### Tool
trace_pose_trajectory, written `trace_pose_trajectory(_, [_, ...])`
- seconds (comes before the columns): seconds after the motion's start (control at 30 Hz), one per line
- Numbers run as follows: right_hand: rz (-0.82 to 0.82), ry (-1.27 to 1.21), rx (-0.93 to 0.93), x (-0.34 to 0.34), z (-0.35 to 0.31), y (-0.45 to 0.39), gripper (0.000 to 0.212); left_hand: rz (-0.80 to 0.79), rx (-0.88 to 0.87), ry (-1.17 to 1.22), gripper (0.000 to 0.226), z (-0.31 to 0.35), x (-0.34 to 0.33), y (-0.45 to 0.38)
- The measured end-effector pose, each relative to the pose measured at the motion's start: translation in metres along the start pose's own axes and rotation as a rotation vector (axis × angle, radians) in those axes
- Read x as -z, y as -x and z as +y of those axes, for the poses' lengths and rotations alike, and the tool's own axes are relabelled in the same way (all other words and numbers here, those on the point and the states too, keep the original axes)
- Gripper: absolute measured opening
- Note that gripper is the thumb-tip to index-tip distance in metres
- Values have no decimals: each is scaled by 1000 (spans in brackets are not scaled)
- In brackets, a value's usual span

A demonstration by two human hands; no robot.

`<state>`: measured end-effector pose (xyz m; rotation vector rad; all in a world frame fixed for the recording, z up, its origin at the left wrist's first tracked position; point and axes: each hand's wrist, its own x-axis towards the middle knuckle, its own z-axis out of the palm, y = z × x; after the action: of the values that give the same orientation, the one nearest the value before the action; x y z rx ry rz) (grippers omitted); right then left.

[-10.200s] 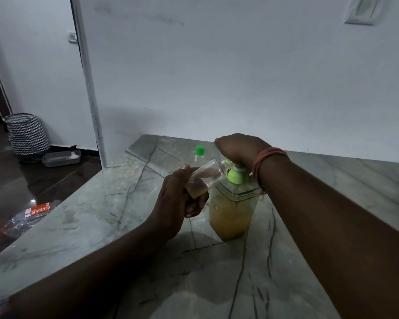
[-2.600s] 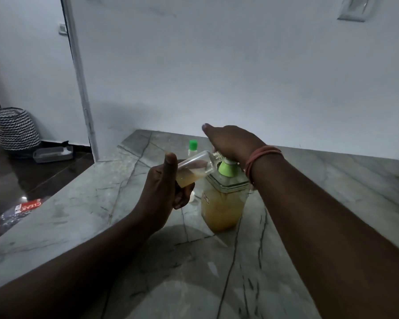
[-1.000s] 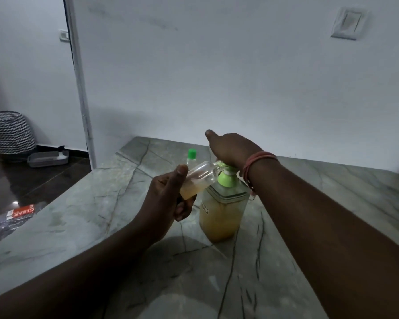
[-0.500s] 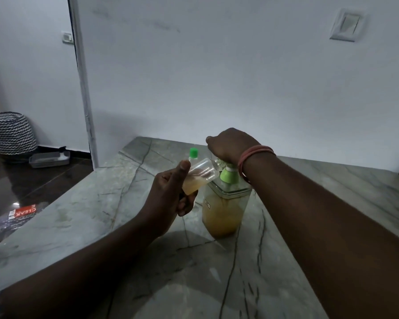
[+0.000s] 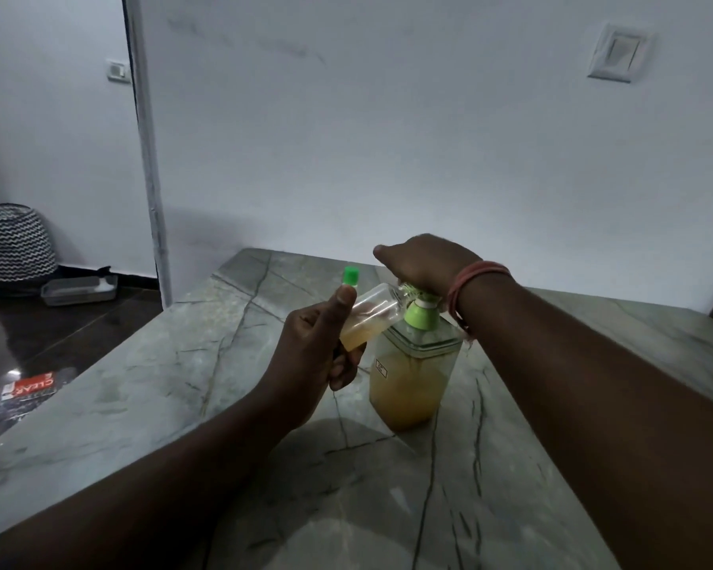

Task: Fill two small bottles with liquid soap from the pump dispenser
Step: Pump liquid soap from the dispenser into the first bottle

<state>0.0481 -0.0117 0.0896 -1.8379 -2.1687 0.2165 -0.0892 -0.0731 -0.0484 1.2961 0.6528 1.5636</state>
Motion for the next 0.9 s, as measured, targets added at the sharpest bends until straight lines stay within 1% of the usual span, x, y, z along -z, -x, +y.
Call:
trace_pose_trajectory(0.07, [-50,26,-4,-2,-1,0,44,5,-4,3,91,0,2,1])
trace_pose_trajectory(0.17, [-93,47,-13,1,-3,5,41,-10,-10,7,93,1,2,1])
trace_pose_trajectory(0.23, [-91,71,-7,3,-5,8,39,-18,-9,10,90,1,1,1])
trace_pose_trajectory(0.3, [-86,79,-5,7,-5,10,35,-22,-7,21,93,1,0,2])
trace_pose_trajectory(0.33, [-83,87,-6,9,-5,11,37,-24,-5,27,95,0,-1,1])
trace_pose_trajectory(0.4, [-66,107,-11,10,-6,9,51,-20,-2,35,94,-3,-1,0])
trace_pose_trajectory(0.43, [-48,95,-11,9,-5,7,54,-19,0,37,92,-4,-1,0])
trace_pose_trajectory(0.53, [-47,24,-14,3,-3,7,48,-15,8,38,91,-4,1,-1])
trace_pose_trajectory(0.6, [-98,28,-30,1,-2,7,45,-5,10,37,89,-3,1,1])
trace_pose_trajectory(0.7, [-95,49,-24,3,-3,8,45,-12,12,36,87,-1,0,1])
trace_pose_trajectory(0.83, [-94,96,-3,8,-5,7,50,-19,9,20,87,0,0,1])
trace_pose_trajectory(0.9, [-64,93,3,8,-4,4,54,-23,16,26,87,-3,0,-1])
